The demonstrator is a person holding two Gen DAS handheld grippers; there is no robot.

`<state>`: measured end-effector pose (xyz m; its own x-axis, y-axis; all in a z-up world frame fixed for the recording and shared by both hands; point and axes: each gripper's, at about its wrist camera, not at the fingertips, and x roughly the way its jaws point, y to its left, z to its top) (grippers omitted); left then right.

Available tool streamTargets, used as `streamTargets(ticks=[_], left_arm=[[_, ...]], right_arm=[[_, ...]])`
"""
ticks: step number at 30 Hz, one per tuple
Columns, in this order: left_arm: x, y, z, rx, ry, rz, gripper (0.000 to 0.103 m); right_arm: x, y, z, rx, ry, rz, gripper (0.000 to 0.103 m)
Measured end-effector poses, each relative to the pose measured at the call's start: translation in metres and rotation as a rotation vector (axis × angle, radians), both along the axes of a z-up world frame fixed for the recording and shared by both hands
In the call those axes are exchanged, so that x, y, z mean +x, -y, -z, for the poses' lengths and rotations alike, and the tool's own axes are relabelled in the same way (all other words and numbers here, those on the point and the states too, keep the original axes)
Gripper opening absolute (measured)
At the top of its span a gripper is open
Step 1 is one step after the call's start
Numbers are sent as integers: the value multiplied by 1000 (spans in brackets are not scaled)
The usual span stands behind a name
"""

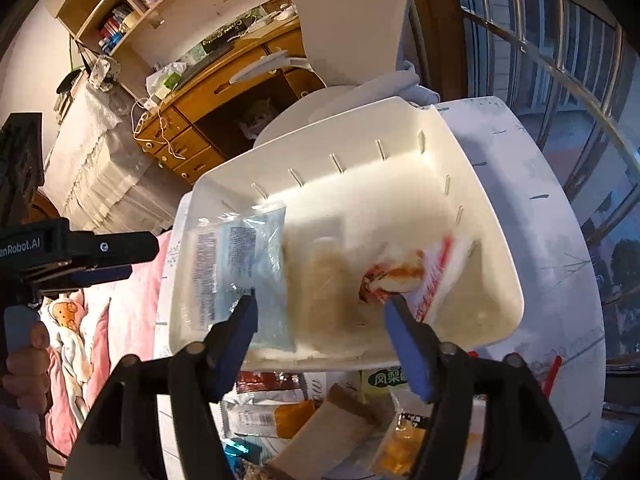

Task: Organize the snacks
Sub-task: 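Carry both bags into the white tray and open both tools, then withdraw both tools from the tray toward the remaining snacks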

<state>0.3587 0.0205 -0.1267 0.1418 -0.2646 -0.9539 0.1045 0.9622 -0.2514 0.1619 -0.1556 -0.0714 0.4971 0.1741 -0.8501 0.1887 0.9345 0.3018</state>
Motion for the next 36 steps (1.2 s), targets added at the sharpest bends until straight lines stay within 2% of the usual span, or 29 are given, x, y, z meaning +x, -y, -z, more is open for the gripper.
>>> streamTargets(ticks=[4,10,23,27,36], left_arm=[[-11,-1,0,-7,-17,21,80],[-37,-9,-10,-26,1,65,80],[-119,-53,-29,-51,32,160,80],[-141,-63,-28,-49,37,198,80],[-186,-76,-15,-50,30,302,80]], right_arm=[[-9,1,-7,27,0,29,72],[-31,1,-18,38,12,93,73],[-102,-20,-45,39,48,236,77],[-124,-32,-45,60,50,274,78],[-173,-60,-22,189,6,382,78]])
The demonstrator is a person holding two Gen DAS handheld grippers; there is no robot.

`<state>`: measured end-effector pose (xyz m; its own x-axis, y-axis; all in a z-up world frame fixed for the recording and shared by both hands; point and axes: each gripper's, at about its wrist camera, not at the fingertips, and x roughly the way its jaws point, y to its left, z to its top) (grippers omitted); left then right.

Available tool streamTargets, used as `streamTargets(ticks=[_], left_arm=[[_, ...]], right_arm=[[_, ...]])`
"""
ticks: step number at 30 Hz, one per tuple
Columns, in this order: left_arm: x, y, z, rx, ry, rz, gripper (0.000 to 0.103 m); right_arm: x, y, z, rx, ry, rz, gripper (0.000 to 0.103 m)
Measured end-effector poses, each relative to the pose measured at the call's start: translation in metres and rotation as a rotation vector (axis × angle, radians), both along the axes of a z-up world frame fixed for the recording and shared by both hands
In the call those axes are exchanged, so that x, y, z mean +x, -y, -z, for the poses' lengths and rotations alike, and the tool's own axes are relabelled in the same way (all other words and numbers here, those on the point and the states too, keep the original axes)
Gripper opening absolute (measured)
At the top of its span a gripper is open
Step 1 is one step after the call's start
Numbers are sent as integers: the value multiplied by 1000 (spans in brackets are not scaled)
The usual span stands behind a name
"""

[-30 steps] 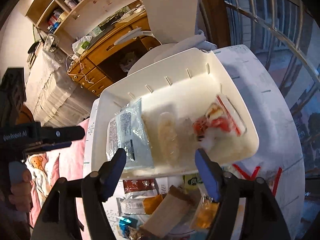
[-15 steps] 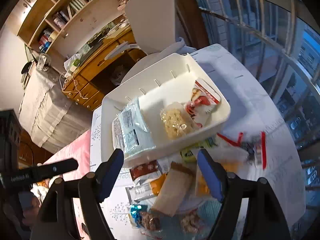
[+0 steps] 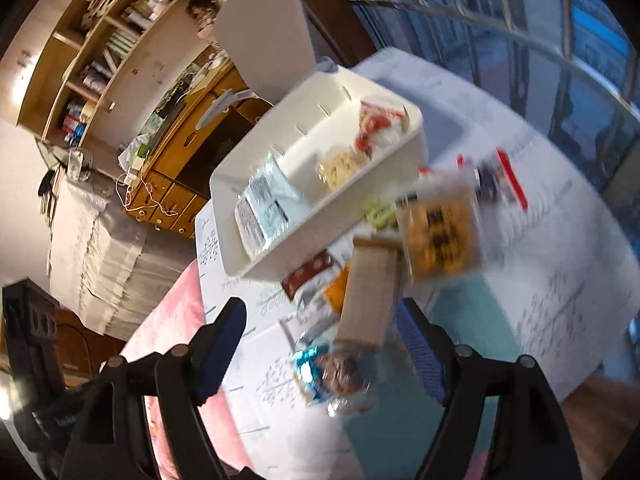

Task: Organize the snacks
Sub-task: 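Withdraw both tools from the tray toward the remaining snacks, then reach the right tool down and grasp the clear nut snack bag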

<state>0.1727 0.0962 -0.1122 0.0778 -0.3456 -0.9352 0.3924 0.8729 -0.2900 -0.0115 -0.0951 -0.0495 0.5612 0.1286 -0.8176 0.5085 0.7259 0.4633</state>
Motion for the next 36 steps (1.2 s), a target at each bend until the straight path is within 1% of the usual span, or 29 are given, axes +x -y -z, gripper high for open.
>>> streamTargets(ticks=[5,7,10,13,17,21,23,26,33,36], left_arm=[[-21,1,16,11,4,44,80],[-25,2,23,13,3,52,80],[-31,5,38,30,-1,55,80],[-32,7,53,6,-17,50,80],[-33,17,74,17,-30,55,80],[-32,27,93,41,-42,55,80],[-29,32,105,50,-66,39,80],[-26,38,119,50,-101,19,80],[-18,53,150,74,-193,-10,80],[-14,58,162,91,-228,-22,80]], right_arm=[[-22,-11,18,49,-41,36,78],[-28,-12,26,53,-64,46,78],[-36,-12,39,47,-95,58,78],[-43,-13,52,25,-125,60,78],[-44,-13,68,-25,-172,36,78],[-42,-11,81,-89,-203,-13,78],[-40,-10,87,-134,-218,-52,78],[-35,-13,96,-180,-231,-122,78],[-23,-31,117,-365,-281,-332,78],[-17,-33,123,-392,-281,-393,78]])
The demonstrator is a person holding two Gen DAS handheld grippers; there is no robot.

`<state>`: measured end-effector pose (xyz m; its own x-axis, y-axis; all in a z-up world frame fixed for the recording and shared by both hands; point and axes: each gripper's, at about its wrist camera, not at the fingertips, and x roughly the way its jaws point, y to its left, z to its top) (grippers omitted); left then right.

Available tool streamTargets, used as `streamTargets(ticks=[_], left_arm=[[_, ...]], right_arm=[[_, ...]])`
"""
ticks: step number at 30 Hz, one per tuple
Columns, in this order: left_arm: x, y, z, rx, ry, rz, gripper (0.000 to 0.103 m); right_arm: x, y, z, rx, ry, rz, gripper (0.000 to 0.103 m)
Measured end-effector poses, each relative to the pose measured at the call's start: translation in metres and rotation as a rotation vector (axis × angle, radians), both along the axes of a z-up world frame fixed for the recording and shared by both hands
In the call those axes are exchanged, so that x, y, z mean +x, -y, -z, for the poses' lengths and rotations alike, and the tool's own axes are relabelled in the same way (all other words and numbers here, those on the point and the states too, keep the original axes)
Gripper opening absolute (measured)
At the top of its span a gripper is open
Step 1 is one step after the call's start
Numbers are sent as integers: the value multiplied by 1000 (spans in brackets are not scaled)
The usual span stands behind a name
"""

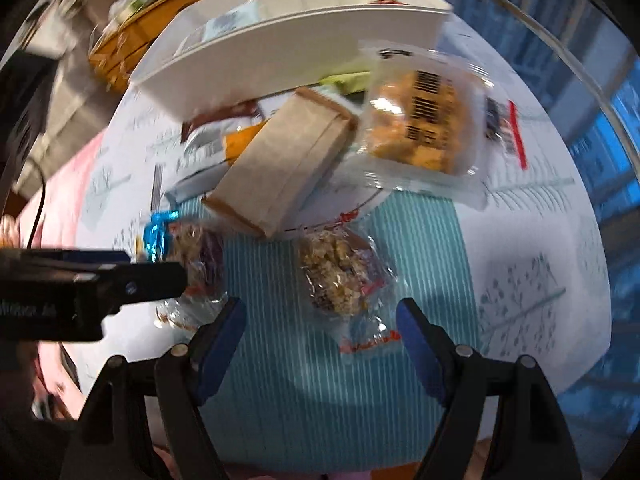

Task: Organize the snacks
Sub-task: 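Reach the right tool down and grasp the clear nut snack bag, then carry both clear nut snack bags into the white tray and open both tools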

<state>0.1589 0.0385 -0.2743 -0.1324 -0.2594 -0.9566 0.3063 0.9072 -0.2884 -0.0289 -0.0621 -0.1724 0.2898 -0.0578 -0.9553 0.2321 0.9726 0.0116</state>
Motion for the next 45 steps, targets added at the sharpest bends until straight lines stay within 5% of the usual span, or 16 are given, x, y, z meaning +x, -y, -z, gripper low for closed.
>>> streamTargets(ticks=[7,18,28,32,45], left_arm=[[14,11,8,39,-7,-9,78],[9,36,12,163,45,60,69],[-4,63,7,149,67,134,58],[-14,72,-1,115,82,149,37],[-28,39,-14,73,120,150,35]], right_arm=[[15,9,14,-35,-36,-41,75],[30,16,23,-81,-91,-85,55],[31,7,24,-120,-118,-114,51],[24,4,24,-124,-123,-111,49],[5,-4,15,-123,-98,-53,48]])
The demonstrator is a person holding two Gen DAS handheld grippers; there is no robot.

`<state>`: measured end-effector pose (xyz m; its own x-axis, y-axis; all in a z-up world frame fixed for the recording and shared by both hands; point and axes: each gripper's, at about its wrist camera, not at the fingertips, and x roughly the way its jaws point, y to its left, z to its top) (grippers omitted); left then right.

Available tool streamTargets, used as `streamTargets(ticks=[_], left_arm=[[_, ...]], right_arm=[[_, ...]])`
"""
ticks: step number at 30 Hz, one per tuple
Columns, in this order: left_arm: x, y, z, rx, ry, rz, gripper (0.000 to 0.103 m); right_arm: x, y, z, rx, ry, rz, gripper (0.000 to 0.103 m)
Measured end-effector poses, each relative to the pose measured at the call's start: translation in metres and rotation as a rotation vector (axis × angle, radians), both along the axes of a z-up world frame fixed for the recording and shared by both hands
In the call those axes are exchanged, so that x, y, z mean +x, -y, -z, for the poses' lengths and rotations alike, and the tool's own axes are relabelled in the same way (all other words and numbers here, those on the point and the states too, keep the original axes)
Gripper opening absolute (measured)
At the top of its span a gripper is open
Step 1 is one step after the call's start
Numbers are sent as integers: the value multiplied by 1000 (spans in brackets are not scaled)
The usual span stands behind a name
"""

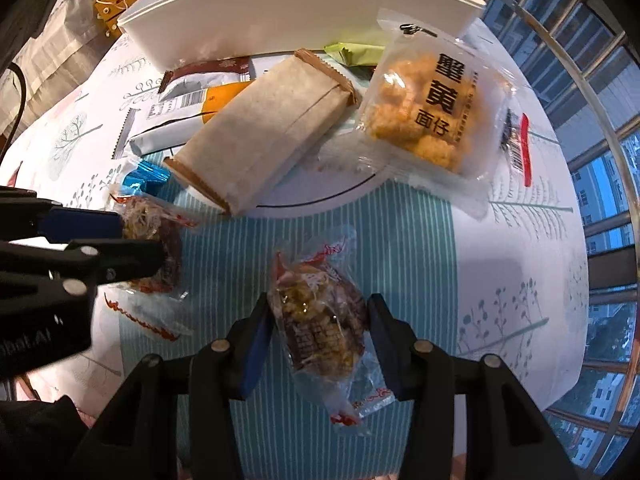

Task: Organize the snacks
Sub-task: 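Carry both clear nut snack bags into the white tray and open both tools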

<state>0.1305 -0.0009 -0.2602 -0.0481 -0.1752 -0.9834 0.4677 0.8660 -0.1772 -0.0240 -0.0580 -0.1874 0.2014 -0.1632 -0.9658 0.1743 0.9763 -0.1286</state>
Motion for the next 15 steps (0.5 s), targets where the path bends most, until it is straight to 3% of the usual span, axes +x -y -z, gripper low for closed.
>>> streamTargets(ticks=[9,15], left_arm=[[4,-30,-68,-96,87,-20,35],[21,-45,-117,-139,171,-43,35]], right_arm=[[3,-6,-33,-5,80,57,47],[18,-10,-72,6,174,60,47]])
